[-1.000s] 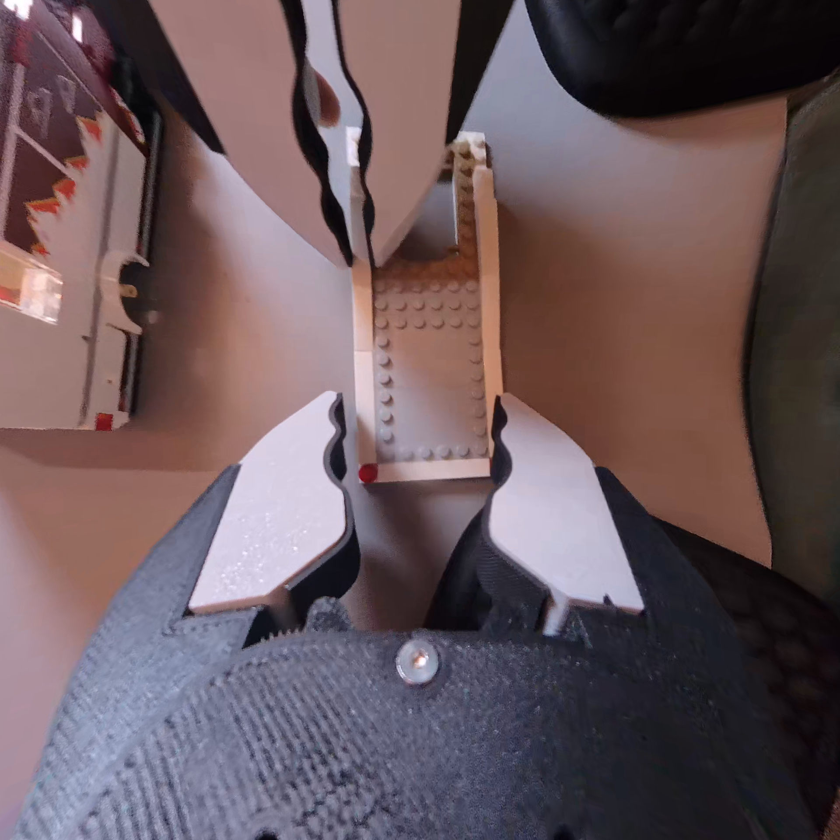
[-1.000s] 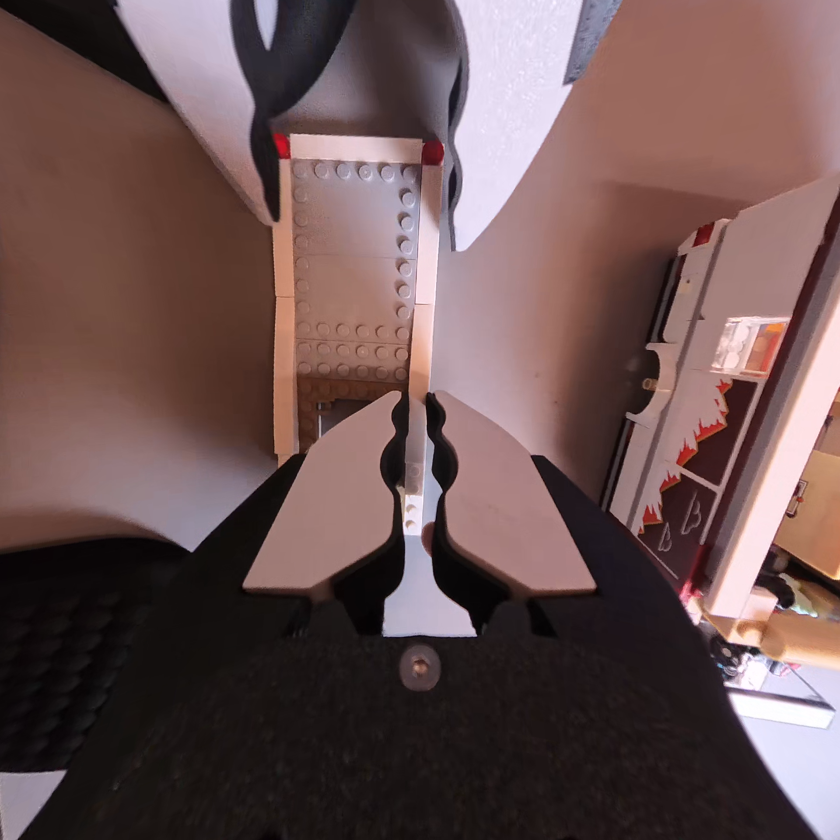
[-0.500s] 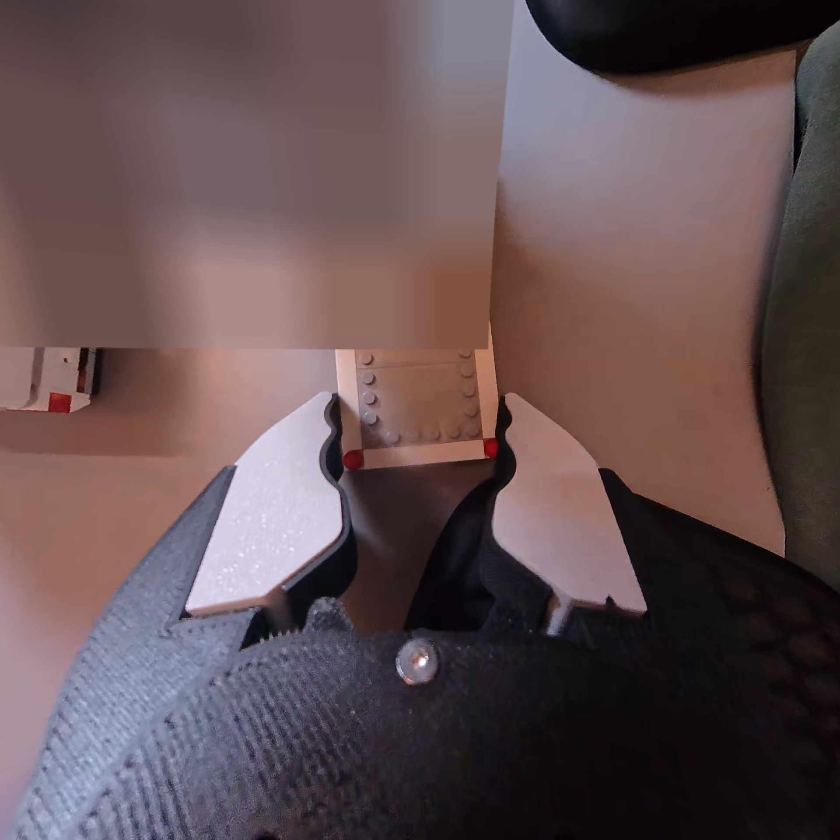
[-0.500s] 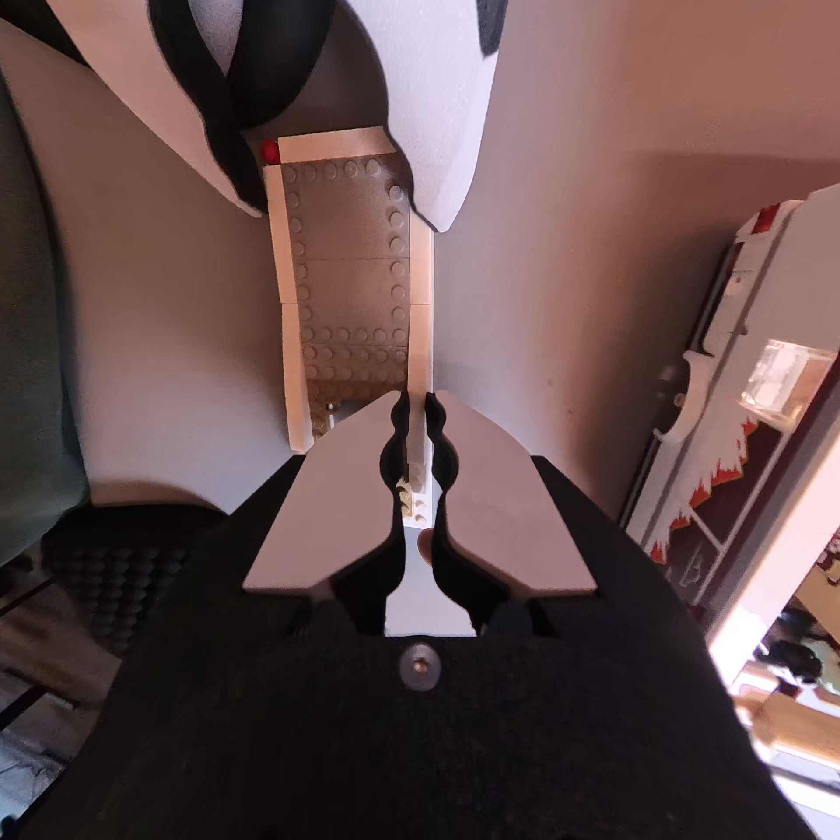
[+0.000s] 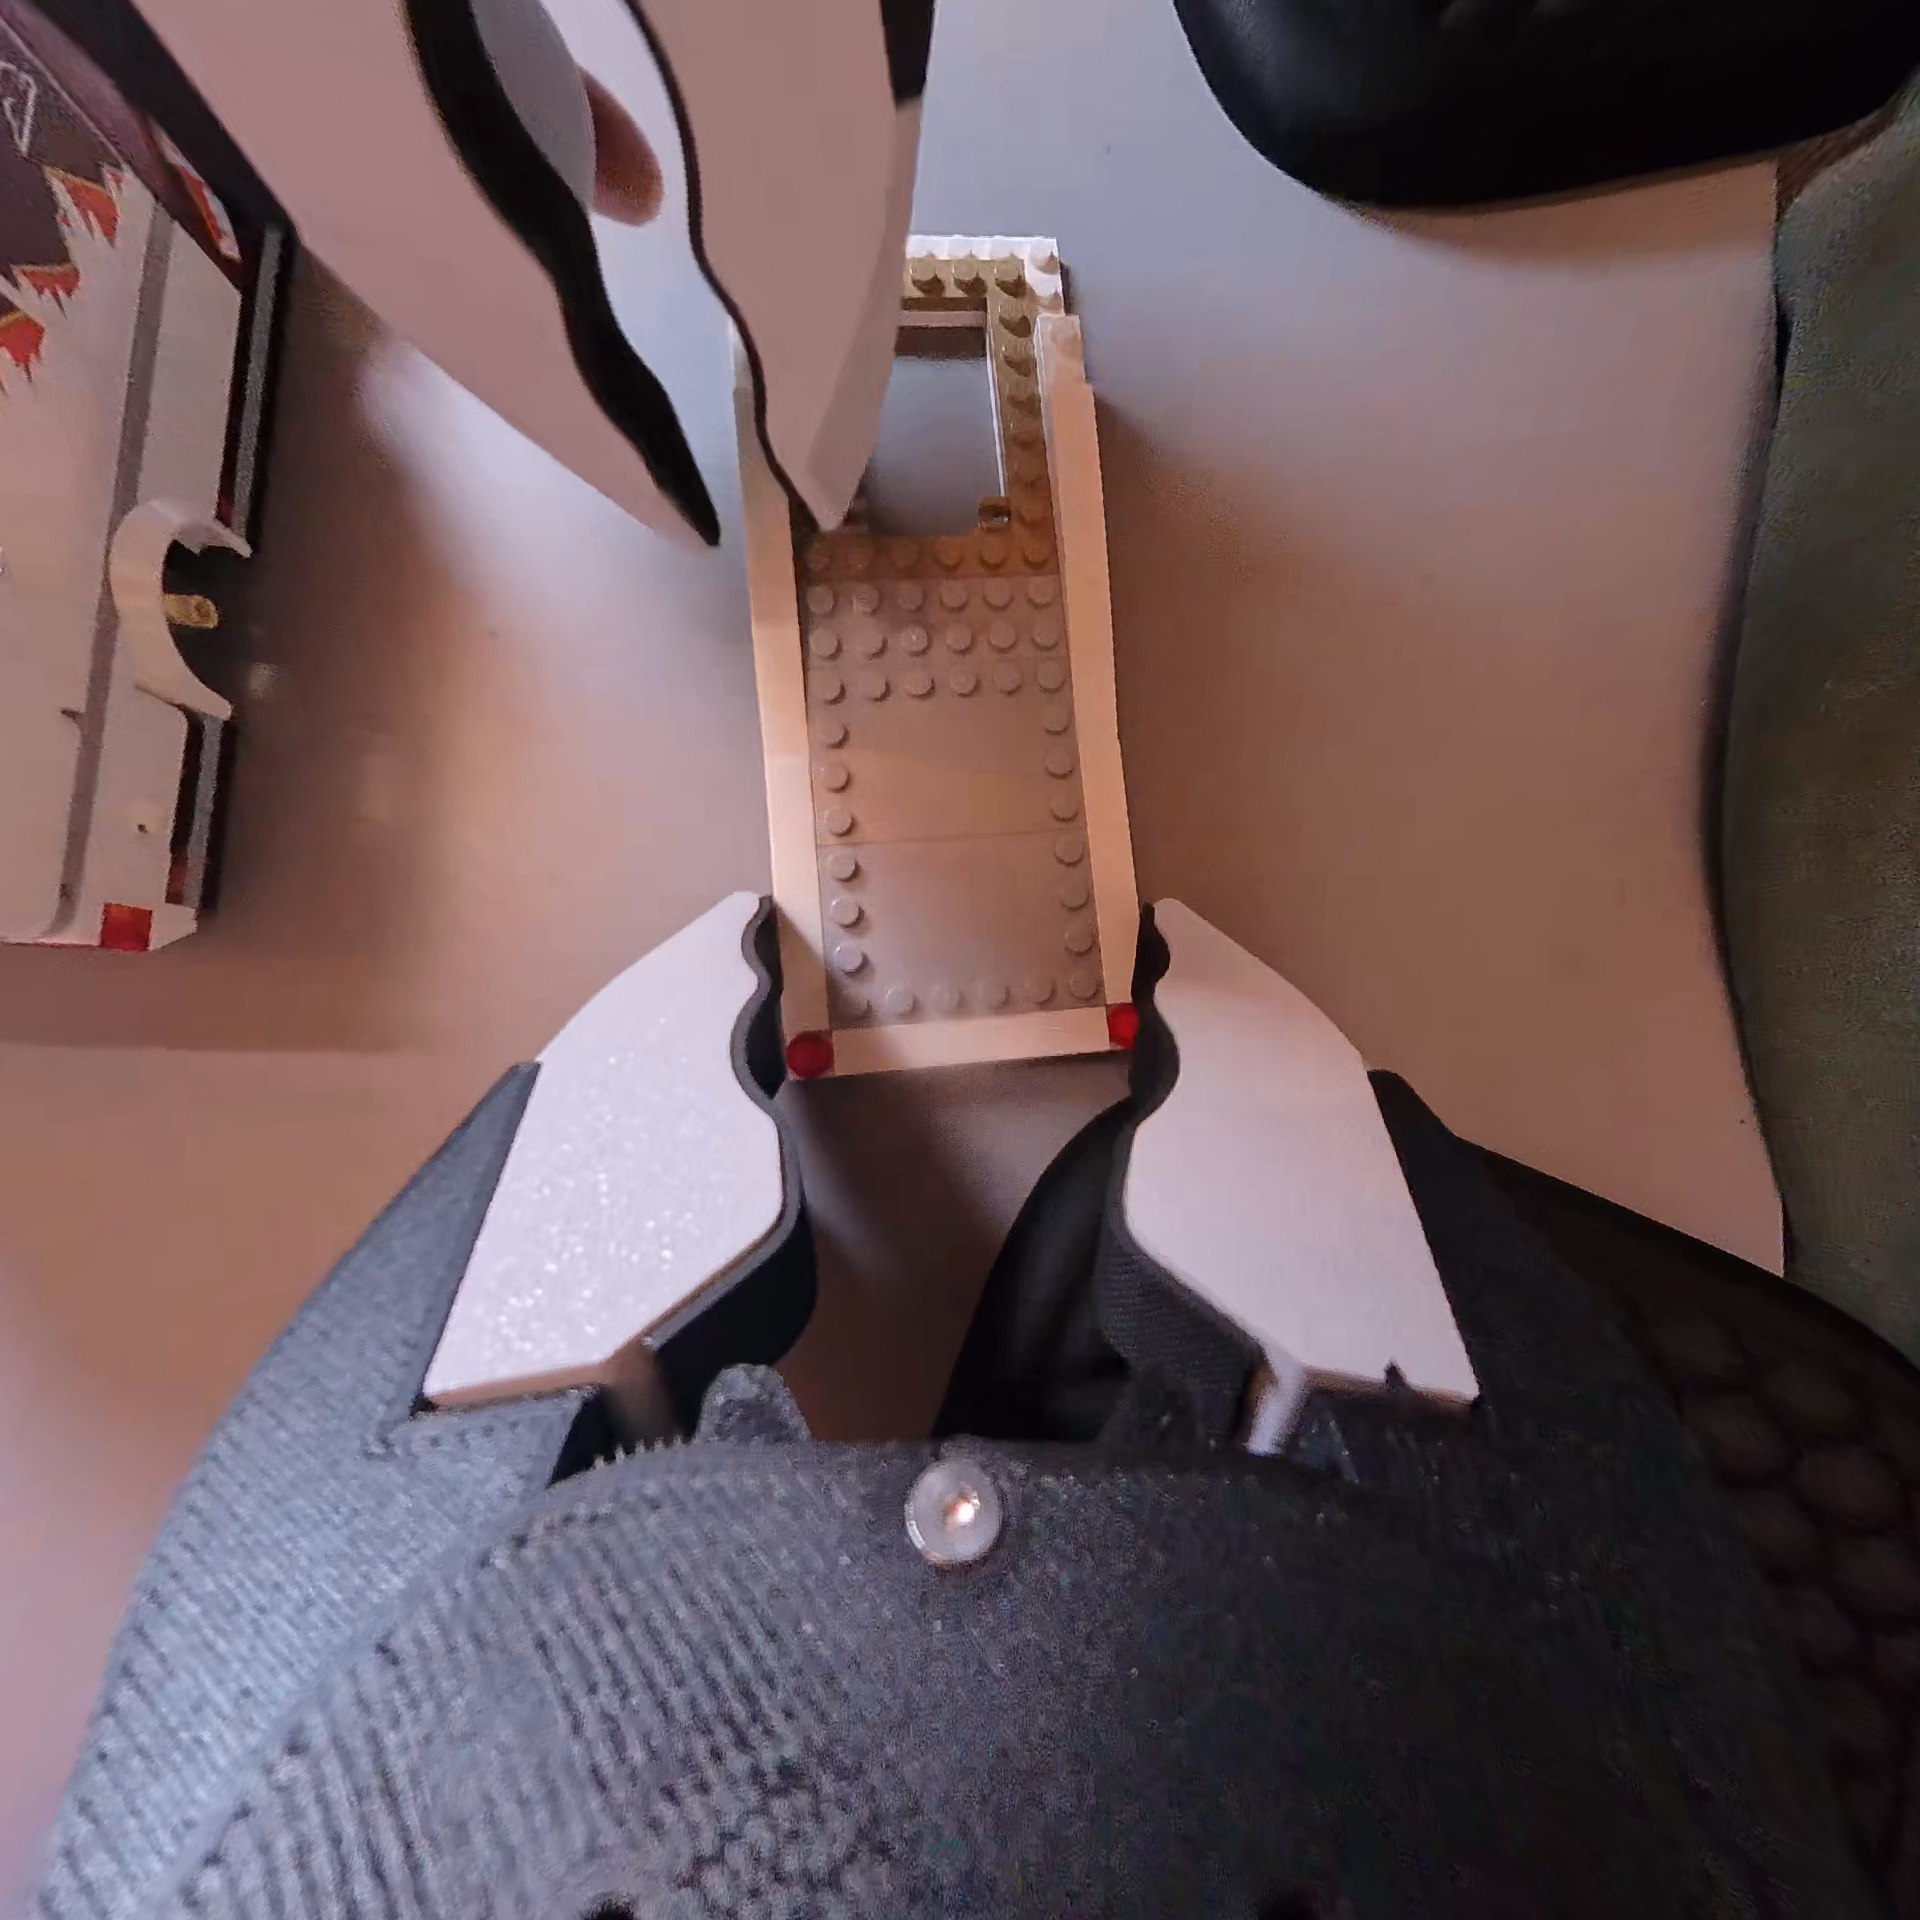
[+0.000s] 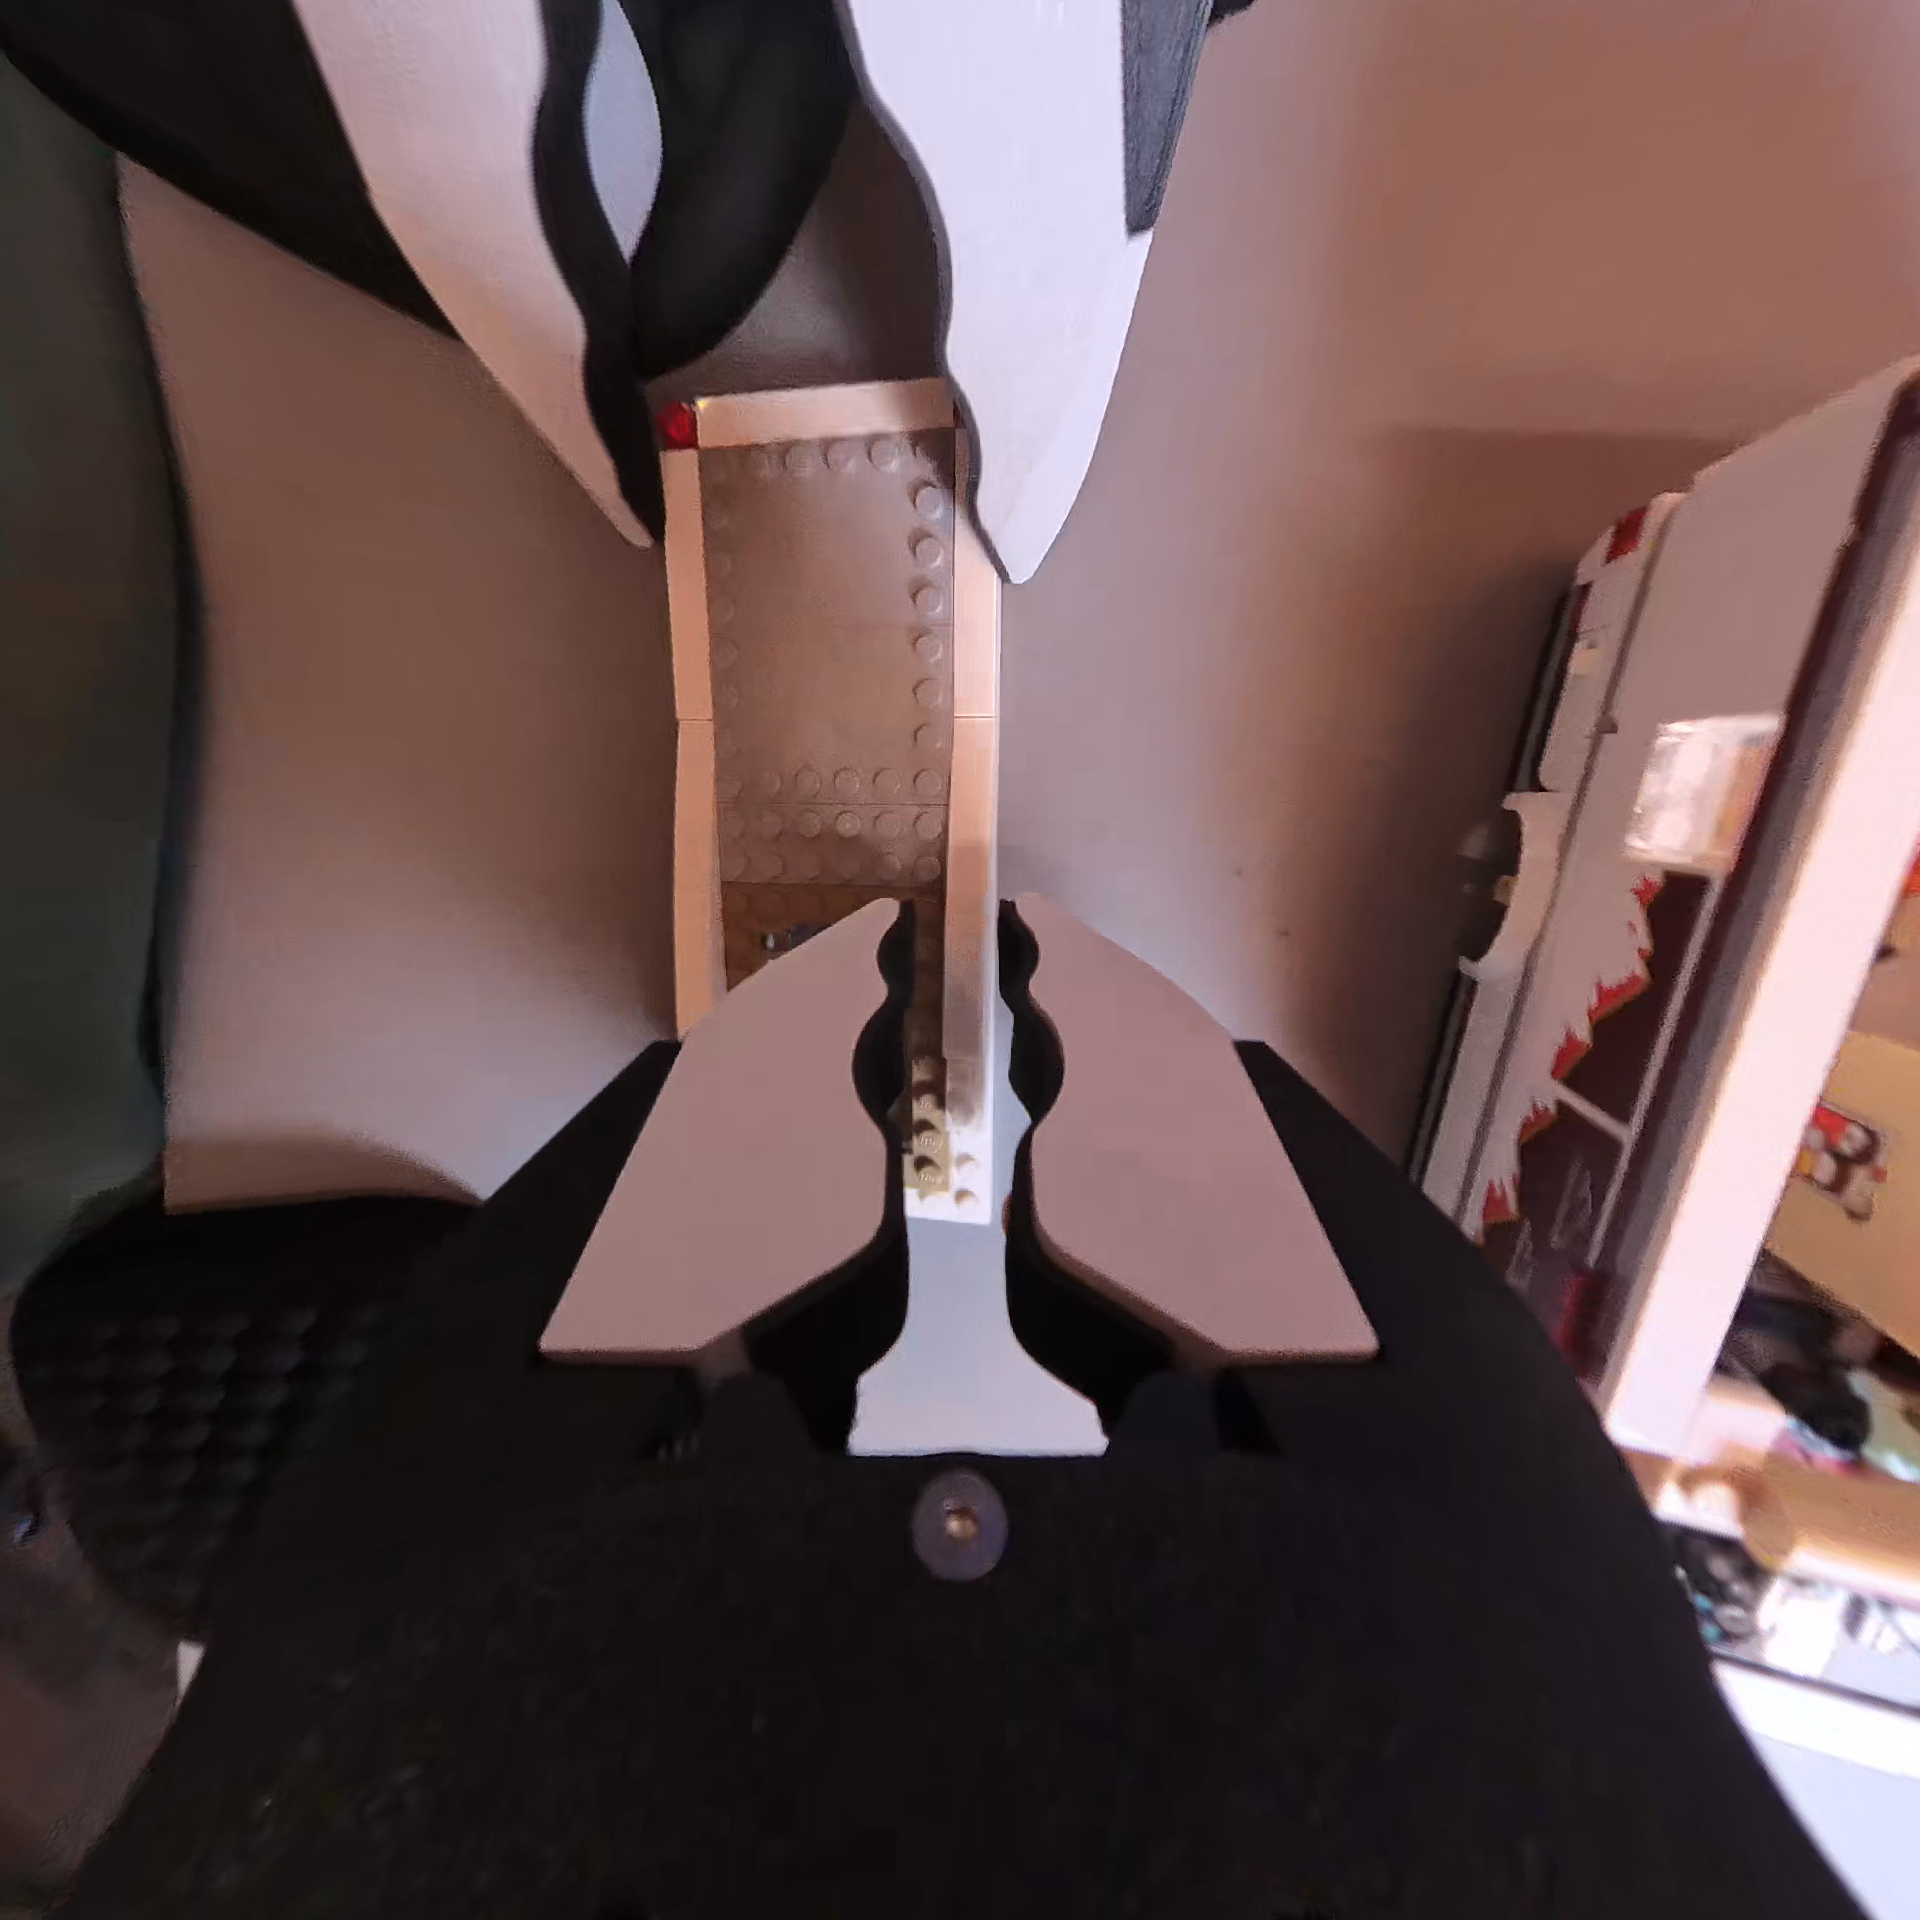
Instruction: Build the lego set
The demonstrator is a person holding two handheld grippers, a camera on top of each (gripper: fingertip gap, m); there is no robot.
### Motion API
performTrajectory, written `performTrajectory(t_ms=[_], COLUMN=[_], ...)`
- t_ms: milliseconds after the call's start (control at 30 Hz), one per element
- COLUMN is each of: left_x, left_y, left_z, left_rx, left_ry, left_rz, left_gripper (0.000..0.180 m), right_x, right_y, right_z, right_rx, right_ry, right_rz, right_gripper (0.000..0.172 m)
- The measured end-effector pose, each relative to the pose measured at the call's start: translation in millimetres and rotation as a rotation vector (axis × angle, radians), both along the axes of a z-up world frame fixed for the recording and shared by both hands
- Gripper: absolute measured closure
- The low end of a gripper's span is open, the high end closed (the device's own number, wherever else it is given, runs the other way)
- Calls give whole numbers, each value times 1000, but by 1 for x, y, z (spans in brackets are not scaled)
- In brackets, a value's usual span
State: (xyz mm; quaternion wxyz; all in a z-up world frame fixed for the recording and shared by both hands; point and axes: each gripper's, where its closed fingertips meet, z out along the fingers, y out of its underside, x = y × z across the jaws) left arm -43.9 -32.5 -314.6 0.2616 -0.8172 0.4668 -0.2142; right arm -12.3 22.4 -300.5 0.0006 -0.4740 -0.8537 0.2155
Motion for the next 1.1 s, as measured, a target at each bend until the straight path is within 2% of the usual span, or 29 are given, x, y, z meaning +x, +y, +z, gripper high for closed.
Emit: performTrajectory(t_ms=[133,233,300,533,800,1100], left_x=[0,0,0,0,0,0], left_y=[0,0,0,0,0,1], left_z=[0,0,0,0,1,0], left_rx=[1,-3,-1,-5,-6,1], left_ry=[2,-5,-2,-10,-15,-3], left_rz=[1,2,2,4,6,2], left_gripper=[114,114,114,114,114,115], right_x=[10,9,10,13,16,17], right_y=[10,11,12,12,13,13], right_z=[-4,-3,-4,-5,-9,-11], right_rx=[71,71,74,99,124,159], right_ry=[50,83,77,45,39,-106], right_rz=[-11,-25,-24,4,13,57], right_gripper=[158,169,170,161,164,164])
